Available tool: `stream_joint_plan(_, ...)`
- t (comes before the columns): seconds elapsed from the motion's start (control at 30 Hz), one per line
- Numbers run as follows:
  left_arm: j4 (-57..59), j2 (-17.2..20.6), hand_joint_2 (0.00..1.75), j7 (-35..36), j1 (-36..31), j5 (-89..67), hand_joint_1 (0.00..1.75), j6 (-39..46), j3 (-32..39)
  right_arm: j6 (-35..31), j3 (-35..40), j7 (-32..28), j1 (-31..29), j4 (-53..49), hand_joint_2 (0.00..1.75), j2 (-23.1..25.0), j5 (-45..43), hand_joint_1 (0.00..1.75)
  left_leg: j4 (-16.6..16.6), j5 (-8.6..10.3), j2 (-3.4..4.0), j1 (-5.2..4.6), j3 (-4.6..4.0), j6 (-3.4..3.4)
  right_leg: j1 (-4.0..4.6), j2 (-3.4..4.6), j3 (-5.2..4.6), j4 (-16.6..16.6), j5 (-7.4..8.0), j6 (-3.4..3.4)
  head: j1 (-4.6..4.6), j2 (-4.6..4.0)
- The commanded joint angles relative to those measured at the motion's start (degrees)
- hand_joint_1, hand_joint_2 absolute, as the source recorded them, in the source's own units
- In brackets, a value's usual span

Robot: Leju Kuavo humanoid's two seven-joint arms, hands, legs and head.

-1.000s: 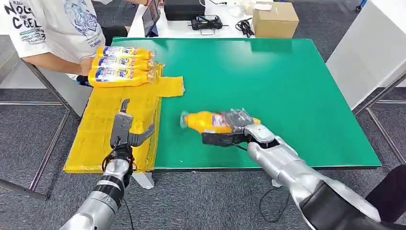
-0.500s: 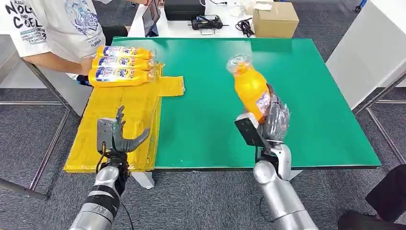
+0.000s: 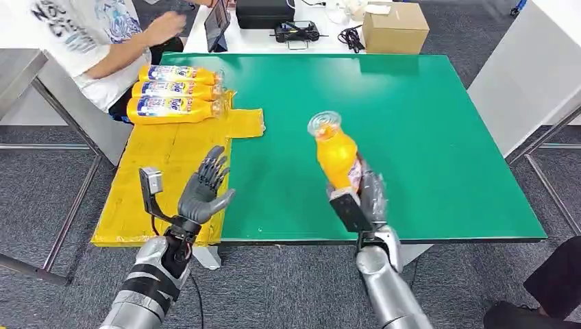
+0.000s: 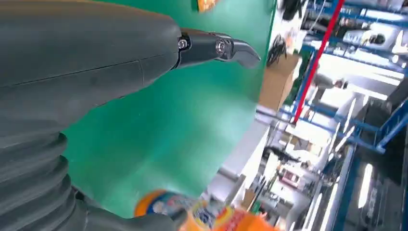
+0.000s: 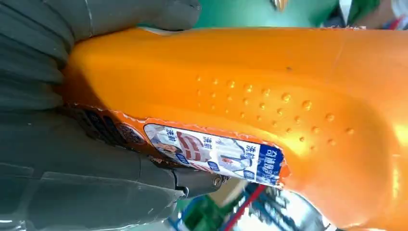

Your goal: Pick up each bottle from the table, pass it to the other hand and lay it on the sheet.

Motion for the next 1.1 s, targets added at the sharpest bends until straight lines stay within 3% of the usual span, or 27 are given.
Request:
stream_joint_plan(0.03, 0.32, 3.81, 1.75, -1.63, -2.03, -1.21, 0.00, -0.61, -9.31, 1.92, 9.43, -2.64, -3.18, 12.92, 1.75, 5.10, 1.47, 1.75, -0.04, -0.10, 0.24, 0.08, 0.28, -0.08, 0.09, 0.22, 0.23, -0.07, -0.02, -0.12, 0.04, 0.00)
stream_joint_plan(0.23, 0.26, 4.00, 1.75, -1.83, -2.15, -1.36, 0.00, -0.61, -9.48, 2.25, 10.15, -2.48, -3.44, 12.70, 1.75, 4.73, 1.53, 1.75, -0.02, -0.17, 0.21, 0.11, 0.42, -0.12, 0.11, 0.19, 0.36, -0.04, -0.10, -0.18, 0.00, 0.00)
stream_joint_plan(0.53, -0.79, 4.06, 1.75, -3.49, -2.39, -4.95, 0.00, -0.54, -12.71, 4.56, 17.50, -1.51, -6.34, 15.35, 1.75, 8.21, 2.00, 1.75, 0.00, -0.09, 0.15, 0.08, 0.21, -0.10, 0.08, 0.14, 0.16, 0.01, -0.06, -0.14, 0.02, 0.00)
stream_joint_plan(0.87, -6.93, 6.68, 1.75, -5.92, -0.01, -7.02, 0.00, -6.36, -18.76, 6.54, 19.99, -0.89, -8.70, 18.90, 1.75, 9.44, -0.79, 1.75, -0.03, -0.03, 0.07, 0.06, 0.11, -0.05, 0.04, 0.07, 0.07, -0.02, -0.02, -0.08, 0.02, 0.00)
stream_joint_plan(1.1, -6.97, 6.16, 1.75, -6.15, -0.38, -5.12, 0.00, -8.56, -20.46, 8.04, 25.87, 0.46, -9.87, 24.32, 1.75, 12.11, 1.55, 1.75, 0.00, -0.09, 0.12, 0.09, 0.21, -0.08, 0.07, 0.12, 0.16, 0.01, -0.07, -0.12, 0.00, 0.00)
